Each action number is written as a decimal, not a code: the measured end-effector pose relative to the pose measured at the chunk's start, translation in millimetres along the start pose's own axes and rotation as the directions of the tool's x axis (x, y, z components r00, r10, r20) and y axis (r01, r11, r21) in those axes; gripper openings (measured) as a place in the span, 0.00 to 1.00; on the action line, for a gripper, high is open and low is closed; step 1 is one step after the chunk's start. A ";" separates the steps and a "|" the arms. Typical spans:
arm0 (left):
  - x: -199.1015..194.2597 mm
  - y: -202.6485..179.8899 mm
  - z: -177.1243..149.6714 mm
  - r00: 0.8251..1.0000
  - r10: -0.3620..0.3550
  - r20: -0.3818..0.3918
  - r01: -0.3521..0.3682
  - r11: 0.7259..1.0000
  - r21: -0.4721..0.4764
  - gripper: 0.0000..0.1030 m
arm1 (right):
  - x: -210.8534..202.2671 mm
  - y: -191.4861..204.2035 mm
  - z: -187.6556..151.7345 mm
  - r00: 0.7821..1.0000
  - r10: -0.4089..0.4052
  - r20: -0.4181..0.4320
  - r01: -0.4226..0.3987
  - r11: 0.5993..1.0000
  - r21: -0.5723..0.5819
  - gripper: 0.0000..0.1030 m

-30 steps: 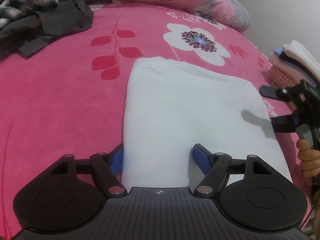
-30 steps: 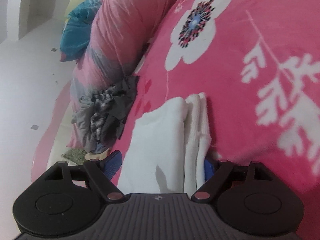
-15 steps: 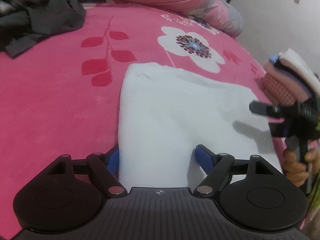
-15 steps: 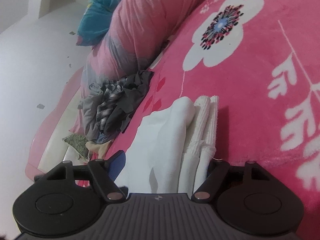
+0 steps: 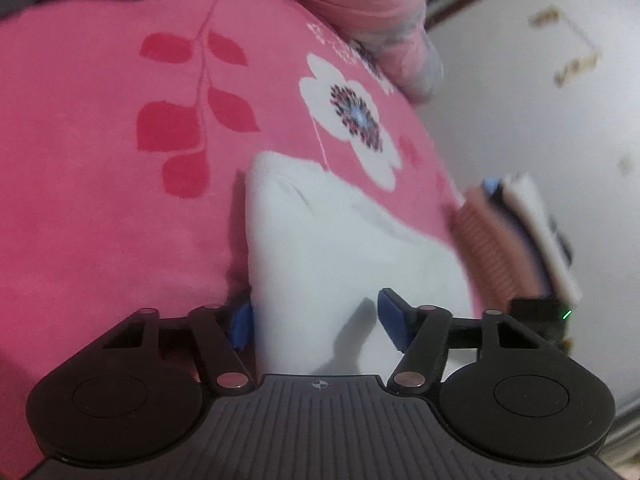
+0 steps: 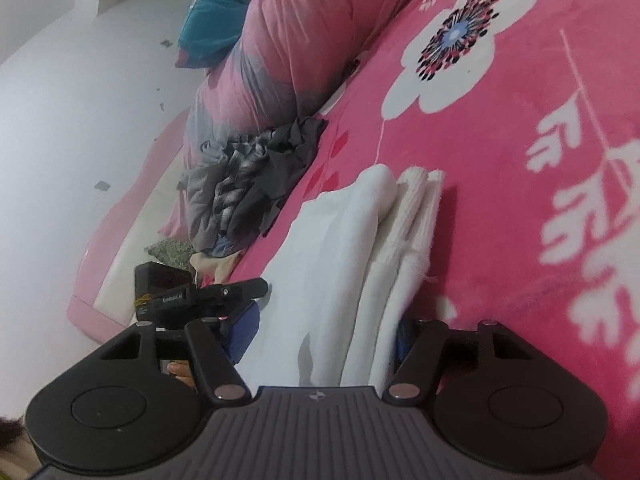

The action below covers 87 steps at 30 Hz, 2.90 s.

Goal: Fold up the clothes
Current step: 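Grasp the folded white sweatshirt end with both grippers, then lift the folded sweatshirt off the bedspread with both grippers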

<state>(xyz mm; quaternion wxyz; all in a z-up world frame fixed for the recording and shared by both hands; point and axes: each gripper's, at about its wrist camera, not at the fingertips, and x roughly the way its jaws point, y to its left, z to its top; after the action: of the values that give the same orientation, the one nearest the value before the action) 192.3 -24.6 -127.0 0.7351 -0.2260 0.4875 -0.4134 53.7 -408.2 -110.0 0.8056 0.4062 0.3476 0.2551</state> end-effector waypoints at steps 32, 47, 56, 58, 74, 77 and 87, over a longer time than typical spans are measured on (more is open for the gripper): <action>-122.4 -189.9 -117.7 0.803 0.029 0.595 -0.349 0.832 0.431 0.15 | -20.7 264.3 -113.5 0.804 -0.326 0.498 0.592 0.513 -0.621 0.19; -120.0 -310.5 -133.2 0.760 -0.241 0.603 -0.215 0.783 0.583 0.15 | -123.2 318.2 -149.4 0.604 -0.229 0.763 0.784 0.343 -0.518 0.19; -67.5 -419.7 -103.0 0.748 -0.426 0.509 -0.060 0.721 0.690 0.15 | -229.2 340.7 -99.2 0.370 -0.200 0.907 0.929 0.071 -0.364 0.19; -49.5 -447.4 -96.6 0.742 -0.461 0.486 -0.031 0.701 0.712 0.15 | -250.5 342.1 -84.5 0.314 -0.199 0.928 0.948 0.006 -0.320 0.19; 94.3 -539.1 -42.5 0.813 -0.514 0.274 0.200 0.688 0.698 0.15 | -388.4 277.2 33.7 0.272 -0.320 0.907 0.952 -0.049 -0.302 0.19; 110.4 -541.4 -40.2 0.823 -0.515 0.240 0.222 0.680 0.699 0.15 | -405.9 266.5 37.6 0.290 -0.336 0.896 0.947 -0.036 -0.320 0.19; 164.7 -529.5 -34.5 0.864 -0.459 0.207 0.217 0.709 0.671 0.15 | -412.3 214.6 82.0 0.336 -0.407 0.849 0.924 -0.030 -0.381 0.19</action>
<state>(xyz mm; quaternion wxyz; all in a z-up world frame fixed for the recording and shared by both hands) -13.9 -453.0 160.5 0.7532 -0.1267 0.1280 -0.6326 -169.9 -617.3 249.1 0.9452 -0.2534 0.0980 -0.1809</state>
